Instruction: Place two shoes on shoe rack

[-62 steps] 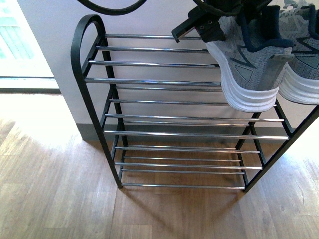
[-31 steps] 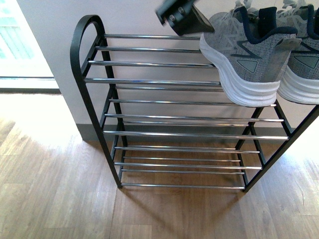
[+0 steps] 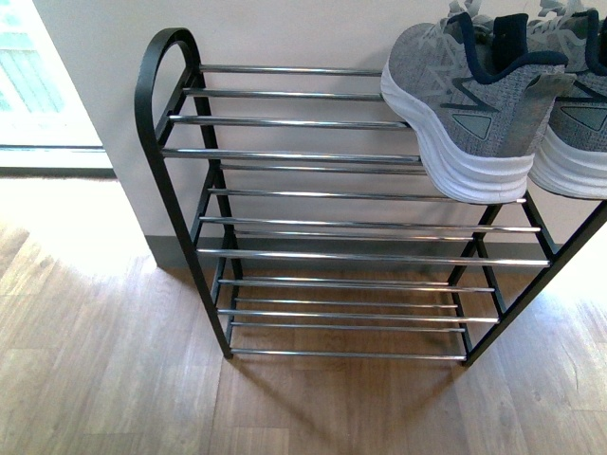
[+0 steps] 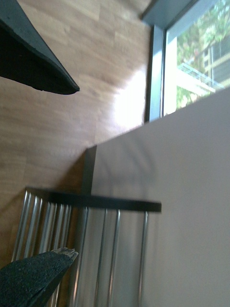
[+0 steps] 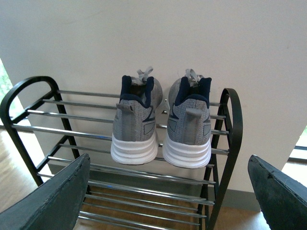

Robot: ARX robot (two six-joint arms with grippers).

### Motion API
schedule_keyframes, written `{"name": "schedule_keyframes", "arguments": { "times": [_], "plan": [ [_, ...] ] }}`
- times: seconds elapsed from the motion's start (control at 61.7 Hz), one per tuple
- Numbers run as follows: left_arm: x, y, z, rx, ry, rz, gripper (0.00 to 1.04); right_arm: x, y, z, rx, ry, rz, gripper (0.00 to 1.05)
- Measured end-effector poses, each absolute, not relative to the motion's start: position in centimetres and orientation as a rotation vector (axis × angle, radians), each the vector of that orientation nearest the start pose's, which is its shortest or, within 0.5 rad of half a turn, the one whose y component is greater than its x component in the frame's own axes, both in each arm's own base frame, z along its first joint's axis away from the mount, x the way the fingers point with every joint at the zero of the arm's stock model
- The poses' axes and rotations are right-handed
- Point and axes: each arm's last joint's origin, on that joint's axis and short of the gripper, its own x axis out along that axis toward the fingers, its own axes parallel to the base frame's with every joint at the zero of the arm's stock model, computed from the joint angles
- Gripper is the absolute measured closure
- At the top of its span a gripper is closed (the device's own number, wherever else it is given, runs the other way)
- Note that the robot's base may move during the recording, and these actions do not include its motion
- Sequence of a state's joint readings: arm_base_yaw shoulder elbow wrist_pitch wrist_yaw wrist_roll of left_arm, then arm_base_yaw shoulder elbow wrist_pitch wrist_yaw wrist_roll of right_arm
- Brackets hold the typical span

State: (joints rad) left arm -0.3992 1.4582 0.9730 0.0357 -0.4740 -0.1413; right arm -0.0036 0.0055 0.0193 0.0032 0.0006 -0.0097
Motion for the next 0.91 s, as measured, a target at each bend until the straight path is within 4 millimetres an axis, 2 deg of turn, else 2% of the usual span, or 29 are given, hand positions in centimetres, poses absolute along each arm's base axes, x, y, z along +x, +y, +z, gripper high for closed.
{"name": "schedule_keyframes", "arguments": {
  "times": [0.049,0.162,0.373,0.518,0.907],
  "plan": [
    [28.8,-9.9,26.4,-0.005,0.19,0.009,0.27,9.7,0.0,17.0,-0.01,-0.017,-0.004,0.09],
    [26.2,-7.6,25.1,-0.033,0.009,-0.009,0.47,9.7,0.0,17.0,-0.01,-0.017,-0.004,0.09],
    [22.8,-4.8,22.2,-0.017,0.005,-0.006,0.8,9.7,0.0,17.0,-0.01,-0.017,-0.004,0.09],
    [20.9,-3.5,20.9,-0.012,0.009,-0.008,1.04,9.7,0.0,17.0,-0.01,-0.017,-0.004,0.09],
    [16.8,-1.4,18.7,-0.01,0.007,-0.002,1.03,9.7,0.0,17.0,-0.01,-0.017,-0.004,0.09]
  ]
}}
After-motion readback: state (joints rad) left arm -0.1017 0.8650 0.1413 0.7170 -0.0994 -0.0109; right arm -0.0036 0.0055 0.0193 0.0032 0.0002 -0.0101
